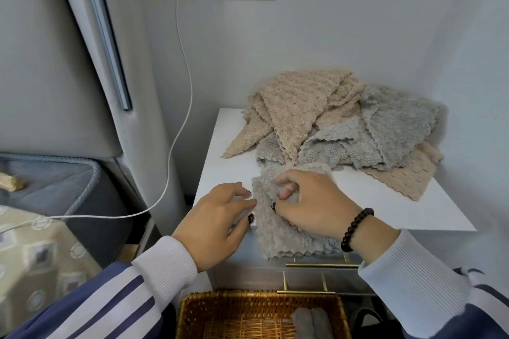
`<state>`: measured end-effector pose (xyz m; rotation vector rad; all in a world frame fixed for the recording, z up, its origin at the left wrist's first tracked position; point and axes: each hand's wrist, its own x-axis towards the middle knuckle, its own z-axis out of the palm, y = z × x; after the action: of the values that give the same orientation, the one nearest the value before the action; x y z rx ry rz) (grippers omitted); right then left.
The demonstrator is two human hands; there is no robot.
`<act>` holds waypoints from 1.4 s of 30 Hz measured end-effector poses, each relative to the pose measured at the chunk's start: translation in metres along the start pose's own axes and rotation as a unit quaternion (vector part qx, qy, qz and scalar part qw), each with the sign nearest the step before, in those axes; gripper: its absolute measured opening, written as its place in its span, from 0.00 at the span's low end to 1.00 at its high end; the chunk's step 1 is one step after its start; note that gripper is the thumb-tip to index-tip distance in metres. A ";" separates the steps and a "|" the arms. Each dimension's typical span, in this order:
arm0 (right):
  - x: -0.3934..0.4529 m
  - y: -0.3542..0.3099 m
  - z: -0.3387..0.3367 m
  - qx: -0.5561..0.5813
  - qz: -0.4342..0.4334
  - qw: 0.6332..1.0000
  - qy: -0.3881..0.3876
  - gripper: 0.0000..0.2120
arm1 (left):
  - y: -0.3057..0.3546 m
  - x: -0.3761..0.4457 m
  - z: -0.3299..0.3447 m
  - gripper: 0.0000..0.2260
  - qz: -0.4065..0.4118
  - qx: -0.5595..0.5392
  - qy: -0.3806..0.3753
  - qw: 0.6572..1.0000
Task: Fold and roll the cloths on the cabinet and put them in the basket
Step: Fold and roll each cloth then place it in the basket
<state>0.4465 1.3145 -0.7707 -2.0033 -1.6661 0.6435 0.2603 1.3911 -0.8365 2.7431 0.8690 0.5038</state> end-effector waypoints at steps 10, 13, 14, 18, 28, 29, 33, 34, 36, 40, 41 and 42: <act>-0.010 -0.006 0.027 -0.171 -0.036 0.983 0.063 0.19 | 0.009 0.001 0.000 0.19 0.026 0.000 0.022 0.999; -0.007 -0.007 0.025 -0.120 -0.041 0.989 0.074 0.13 | 0.008 0.001 0.000 0.18 0.032 0.003 0.017 0.999; -0.007 -0.007 0.023 -0.097 -0.041 0.991 0.083 0.12 | 0.008 0.001 0.000 0.18 0.033 0.007 0.015 0.999; -0.007 -0.010 0.022 -0.038 -0.055 0.989 0.128 0.09 | 0.009 0.003 -0.002 0.17 0.039 0.006 0.013 0.999; -0.010 -0.009 0.022 0.010 -0.055 0.995 0.084 0.11 | 0.003 0.007 -0.003 0.18 0.008 -0.011 0.043 0.999; -0.011 -0.007 0.017 0.016 -0.061 0.994 0.089 0.11 | 0.003 0.008 -0.003 0.19 -0.002 -0.013 0.055 0.998; -0.009 0.010 -0.006 -0.010 -0.086 0.981 0.176 0.14 | 0.012 0.012 -0.007 0.14 -0.065 -0.051 0.108 0.991; -0.009 0.017 -0.009 -0.026 -0.092 0.976 0.197 0.15 | 0.016 0.014 -0.008 0.13 -0.071 -0.068 0.121 0.988; -0.009 0.029 -0.007 -0.067 -0.104 0.971 0.203 0.15 | 0.026 0.016 -0.009 0.12 -0.059 -0.094 0.141 0.984; -0.009 0.048 0.016 -0.157 -0.134 0.964 0.169 0.15 | 0.047 0.023 -0.003 0.20 0.009 -0.065 0.102 0.993; -0.009 0.052 0.021 -0.160 -0.137 0.964 0.163 0.17 | 0.051 0.025 0.000 0.22 0.027 -0.039 0.085 0.995; -0.009 0.055 0.025 -0.159 -0.139 0.964 0.162 0.19 | 0.056 0.027 0.003 0.25 0.035 -0.015 0.060 0.997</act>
<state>0.4723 1.2977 -0.8239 -1.8958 -1.8794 -0.0543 0.3107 1.3622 -0.8153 2.7473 0.7880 0.6952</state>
